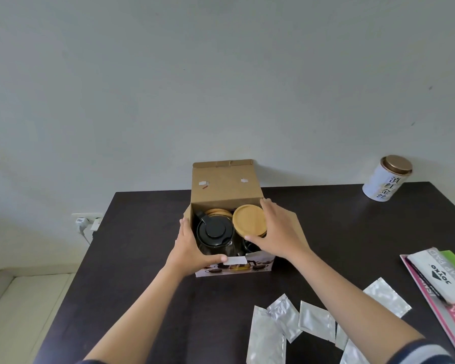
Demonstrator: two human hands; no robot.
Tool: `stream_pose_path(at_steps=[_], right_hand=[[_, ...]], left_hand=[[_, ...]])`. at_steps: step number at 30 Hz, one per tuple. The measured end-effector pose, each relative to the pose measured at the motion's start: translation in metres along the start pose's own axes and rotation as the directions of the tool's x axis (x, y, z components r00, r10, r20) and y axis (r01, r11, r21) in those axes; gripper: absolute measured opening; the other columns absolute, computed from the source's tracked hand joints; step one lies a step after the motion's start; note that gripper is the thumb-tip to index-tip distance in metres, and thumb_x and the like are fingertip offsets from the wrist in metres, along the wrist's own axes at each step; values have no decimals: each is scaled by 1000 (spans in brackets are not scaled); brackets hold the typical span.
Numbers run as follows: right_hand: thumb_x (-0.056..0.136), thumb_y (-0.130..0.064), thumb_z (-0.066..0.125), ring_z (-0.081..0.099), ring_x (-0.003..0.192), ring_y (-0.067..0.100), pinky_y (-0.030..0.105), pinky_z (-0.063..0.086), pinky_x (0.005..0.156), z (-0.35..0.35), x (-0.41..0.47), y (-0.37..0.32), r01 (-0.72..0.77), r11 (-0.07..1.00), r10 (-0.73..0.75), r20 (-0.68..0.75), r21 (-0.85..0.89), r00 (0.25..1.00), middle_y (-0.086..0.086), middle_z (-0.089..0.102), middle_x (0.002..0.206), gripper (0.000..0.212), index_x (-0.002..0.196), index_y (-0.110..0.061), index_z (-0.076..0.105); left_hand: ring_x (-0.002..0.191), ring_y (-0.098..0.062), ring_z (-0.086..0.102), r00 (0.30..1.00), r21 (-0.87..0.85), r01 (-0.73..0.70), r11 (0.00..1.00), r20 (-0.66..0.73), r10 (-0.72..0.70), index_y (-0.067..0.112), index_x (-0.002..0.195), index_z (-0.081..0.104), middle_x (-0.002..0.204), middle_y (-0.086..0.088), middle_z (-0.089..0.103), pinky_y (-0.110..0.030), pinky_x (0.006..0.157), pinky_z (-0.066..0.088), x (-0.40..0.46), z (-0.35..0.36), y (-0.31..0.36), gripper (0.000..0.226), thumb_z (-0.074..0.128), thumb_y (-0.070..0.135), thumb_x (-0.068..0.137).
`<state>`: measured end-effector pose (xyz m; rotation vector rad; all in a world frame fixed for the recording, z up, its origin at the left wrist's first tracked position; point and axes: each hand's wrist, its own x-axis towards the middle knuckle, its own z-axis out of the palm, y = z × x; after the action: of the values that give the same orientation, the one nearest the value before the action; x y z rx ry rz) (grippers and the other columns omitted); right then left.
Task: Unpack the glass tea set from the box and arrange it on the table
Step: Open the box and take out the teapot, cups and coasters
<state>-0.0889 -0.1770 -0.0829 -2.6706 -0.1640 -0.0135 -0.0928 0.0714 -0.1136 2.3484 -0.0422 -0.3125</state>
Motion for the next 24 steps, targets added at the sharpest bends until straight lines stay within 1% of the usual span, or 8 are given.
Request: stream_pose_path(at_steps=[3,7,10,13,16,20,22,24], right_hand=[[65,-67,72,27,141,30,49,25,112,-8,21,-12,51,980,-20,159,-192,987,8,28,153,115,150,-16,13],[63,-70,71,29,136,36,53,27,112,-10,40,-24,57,928,53,284,-367,957,15,33,148,120,150,-13,11],[63,-68,72,30,133,36,55,26,111,-10,47,-30,43,913,94,314,-405,945,14,39,144,112,146,-11,22],[63,-68,71,34,129,34,54,28,110,-11,48,-31,43,908,88,290,-418,953,12,45,138,99,137,-13,36],[62,-66,72,36,126,33,53,30,108,-10,47,-25,31,935,67,262,-353,963,9,45,136,96,135,-14,38],[57,-60,76,42,122,28,47,42,101,-25,49,-18,-70,995,84,239,-68,967,7,40,136,102,140,-19,32],[57,-57,78,43,122,25,42,47,96,-41,52,-9,-114,992,99,219,60,971,6,35,139,105,142,-21,28],[60,-55,80,43,125,25,40,46,96,-57,57,8,-132,987,112,194,96,975,6,32,141,107,144,-20,24]], left_hand=[[147,-20,-9,1000,-33,0,999,-24,-1,23,150,-13,161,-2,-9,-47,118,18,1,1,-2,161,77,81,31],[147,-18,-9,999,-51,-20,998,-34,19,20,151,-13,161,-2,-10,-42,118,17,-1,1,1,159,80,76,34],[147,-18,-9,998,-54,-35,998,-50,32,22,151,-10,161,0,-7,-44,118,18,0,1,1,156,80,76,35],[148,-19,0,997,-43,-44,998,-68,41,25,151,-6,160,0,3,-48,116,26,3,3,-4,155,78,81,33],[148,-21,-2,994,-42,-83,996,-80,79,26,150,-5,160,0,5,-50,116,24,5,4,-6,154,78,80,33],[148,-21,-4,995,-47,-72,996,-75,69,26,150,-3,160,-2,6,-54,116,20,6,4,-8,152,74,84,32],[147,-22,7,996,-2,-31,1000,-79,31,26,149,3,157,0,15,-61,115,13,8,4,-10,142,63,91,37],[143,-24,24,990,153,57,987,-134,-37,20,147,18,152,-2,31,-64,112,5,8,3,-6,125,42,97,52]])
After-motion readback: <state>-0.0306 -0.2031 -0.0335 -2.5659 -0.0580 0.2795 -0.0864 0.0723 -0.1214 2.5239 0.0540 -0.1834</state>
